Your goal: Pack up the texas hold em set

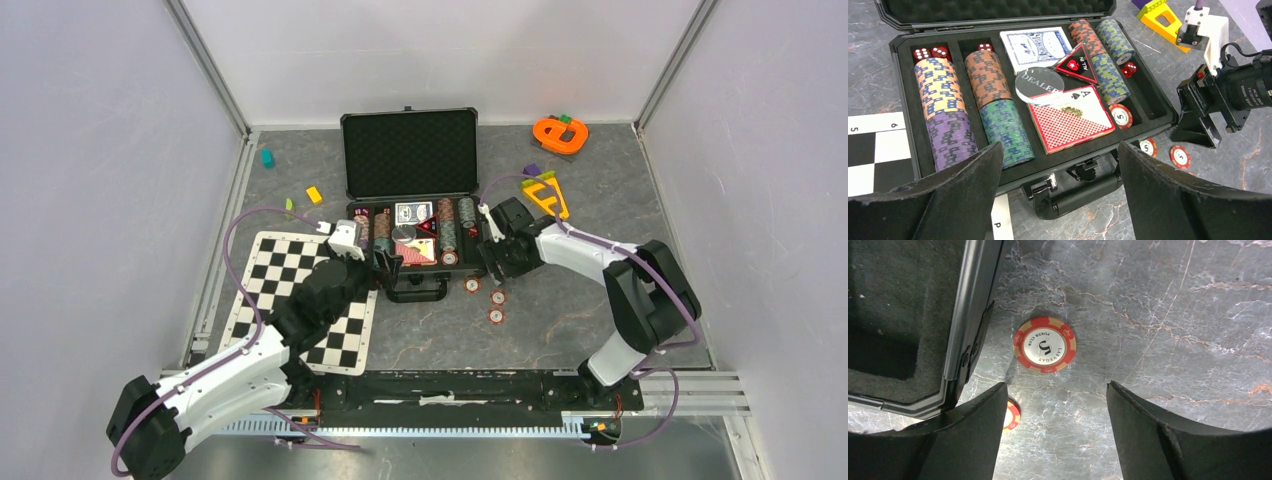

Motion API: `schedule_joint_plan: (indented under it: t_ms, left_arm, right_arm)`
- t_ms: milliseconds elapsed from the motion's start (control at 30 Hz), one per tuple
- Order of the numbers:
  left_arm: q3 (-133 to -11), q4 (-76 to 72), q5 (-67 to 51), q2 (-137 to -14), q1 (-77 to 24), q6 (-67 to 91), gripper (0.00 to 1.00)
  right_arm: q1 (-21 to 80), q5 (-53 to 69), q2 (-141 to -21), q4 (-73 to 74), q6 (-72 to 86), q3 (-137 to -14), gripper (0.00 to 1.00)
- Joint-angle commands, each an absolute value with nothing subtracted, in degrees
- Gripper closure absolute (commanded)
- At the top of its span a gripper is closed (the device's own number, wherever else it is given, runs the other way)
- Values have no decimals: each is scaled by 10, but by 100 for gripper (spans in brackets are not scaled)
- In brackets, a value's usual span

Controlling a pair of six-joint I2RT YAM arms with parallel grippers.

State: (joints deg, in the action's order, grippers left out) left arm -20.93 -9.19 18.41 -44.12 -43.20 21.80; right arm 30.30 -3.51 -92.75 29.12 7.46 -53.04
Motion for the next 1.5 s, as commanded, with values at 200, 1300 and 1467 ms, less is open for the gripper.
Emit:
schedule_joint_plan:
  t_ms: [200,1300,1467]
  left_arm:
    - [-207,-123,207,-434,-432,206,9]
    - [-248,-119,129,-550,-431,200,11]
    - [-269,-139,32,-607,-431,193,21]
  right_arm:
    - [296,6,-945,167,119,-546,28]
    - [363,-59,-908,94,104,-545,34]
    - [326,-42,-865,105,114,-550,35]
